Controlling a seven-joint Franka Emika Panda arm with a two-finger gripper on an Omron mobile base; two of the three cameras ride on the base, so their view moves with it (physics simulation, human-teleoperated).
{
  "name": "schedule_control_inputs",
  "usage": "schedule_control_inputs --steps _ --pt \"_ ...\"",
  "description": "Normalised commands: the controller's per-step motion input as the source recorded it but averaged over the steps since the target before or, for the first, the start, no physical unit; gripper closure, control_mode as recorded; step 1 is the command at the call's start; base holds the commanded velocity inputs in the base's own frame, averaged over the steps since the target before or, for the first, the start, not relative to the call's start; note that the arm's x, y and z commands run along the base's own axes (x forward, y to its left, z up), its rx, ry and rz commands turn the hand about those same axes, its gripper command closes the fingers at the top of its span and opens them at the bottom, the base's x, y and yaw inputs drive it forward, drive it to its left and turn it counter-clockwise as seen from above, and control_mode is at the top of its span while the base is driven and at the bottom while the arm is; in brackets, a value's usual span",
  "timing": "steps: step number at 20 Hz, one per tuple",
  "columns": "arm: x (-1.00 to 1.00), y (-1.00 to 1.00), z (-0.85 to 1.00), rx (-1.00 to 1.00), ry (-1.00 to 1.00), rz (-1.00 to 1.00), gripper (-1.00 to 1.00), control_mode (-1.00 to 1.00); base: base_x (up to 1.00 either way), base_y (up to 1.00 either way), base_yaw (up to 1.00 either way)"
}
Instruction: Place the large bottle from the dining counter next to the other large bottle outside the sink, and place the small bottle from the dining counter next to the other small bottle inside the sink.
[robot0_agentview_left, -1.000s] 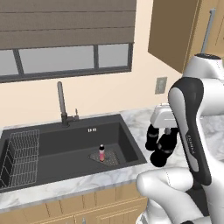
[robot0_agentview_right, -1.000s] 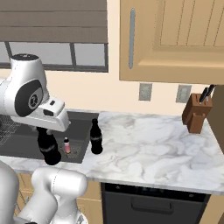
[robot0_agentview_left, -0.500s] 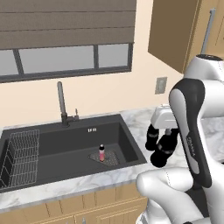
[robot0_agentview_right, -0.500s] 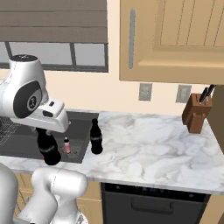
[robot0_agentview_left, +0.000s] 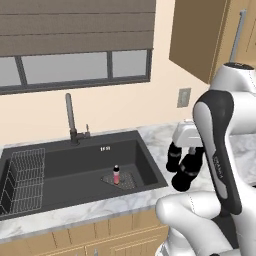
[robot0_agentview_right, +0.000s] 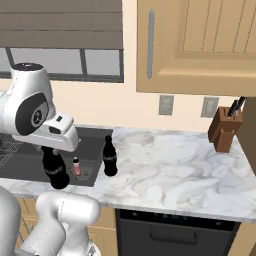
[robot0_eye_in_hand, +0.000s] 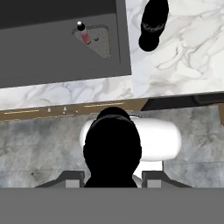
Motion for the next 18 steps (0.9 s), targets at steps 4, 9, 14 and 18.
schedule_control_inputs --steps 4,9,14,18 --pt "0.03 0.09 -0.27 0.00 0.01 0.00 1.00 -1.00 0.00 0.00 0.00" --pt "0.13 0.03 -0.18 0.00 0.04 0.00 1.00 -1.00 0.00 0.00 0.00" --pt "0.25 0.07 -0.11 0.00 0.03 0.00 1.00 -1.00 0.00 0.00 0.00" --pt "0.64 0.00 -0.08 -0.06 0.12 0.00 1.00 -1.00 0.00 0.00 0.00"
